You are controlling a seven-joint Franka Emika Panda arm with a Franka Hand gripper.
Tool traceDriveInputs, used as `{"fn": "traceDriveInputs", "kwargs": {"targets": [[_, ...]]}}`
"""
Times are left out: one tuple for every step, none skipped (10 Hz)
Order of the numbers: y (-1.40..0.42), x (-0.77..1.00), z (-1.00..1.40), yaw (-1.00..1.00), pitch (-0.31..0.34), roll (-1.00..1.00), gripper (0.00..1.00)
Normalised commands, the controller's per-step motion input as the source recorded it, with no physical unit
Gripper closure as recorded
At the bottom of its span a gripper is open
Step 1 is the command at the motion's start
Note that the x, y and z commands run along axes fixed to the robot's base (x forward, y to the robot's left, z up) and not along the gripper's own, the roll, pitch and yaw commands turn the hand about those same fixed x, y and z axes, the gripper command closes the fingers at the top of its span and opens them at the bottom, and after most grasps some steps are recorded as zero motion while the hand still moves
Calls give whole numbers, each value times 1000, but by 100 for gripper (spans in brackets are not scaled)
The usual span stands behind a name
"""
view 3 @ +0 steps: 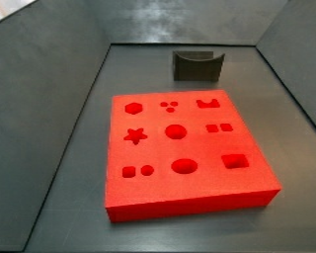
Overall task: Pick up the double-square object. Move up. Place the double-square object on the fixture. Regrasp the double-square object. Move to above the board. Insert the double-square object.
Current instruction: Move to above the board.
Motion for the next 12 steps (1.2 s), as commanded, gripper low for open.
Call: {"fn": "traceDriveInputs", "kwargs": {"targets": [[-1000,-812,189,-139,-61,-1000,100],[-1000,-913,208,-140,-86,-1000,100],[-1000,-933,194,-140,-90,-1000,100],[-1000,-973,201,-145,-93,-1000,100],[-998,-1000,202,-150,-88,-1000,100],[-704,-753,146,-157,-84,-1000,100],[-388,-474,83,-163,-78,-1000,100],[-119,-213,19,-167,-58,-1000,100],[-76,-146,15,-167,-50,-1000,100],[-34,-100,14,-165,-43,-1000,100],[-5,-79,0,-163,-42,-1000,100],[30,-68,1,-150,-44,-1000,100]]}}
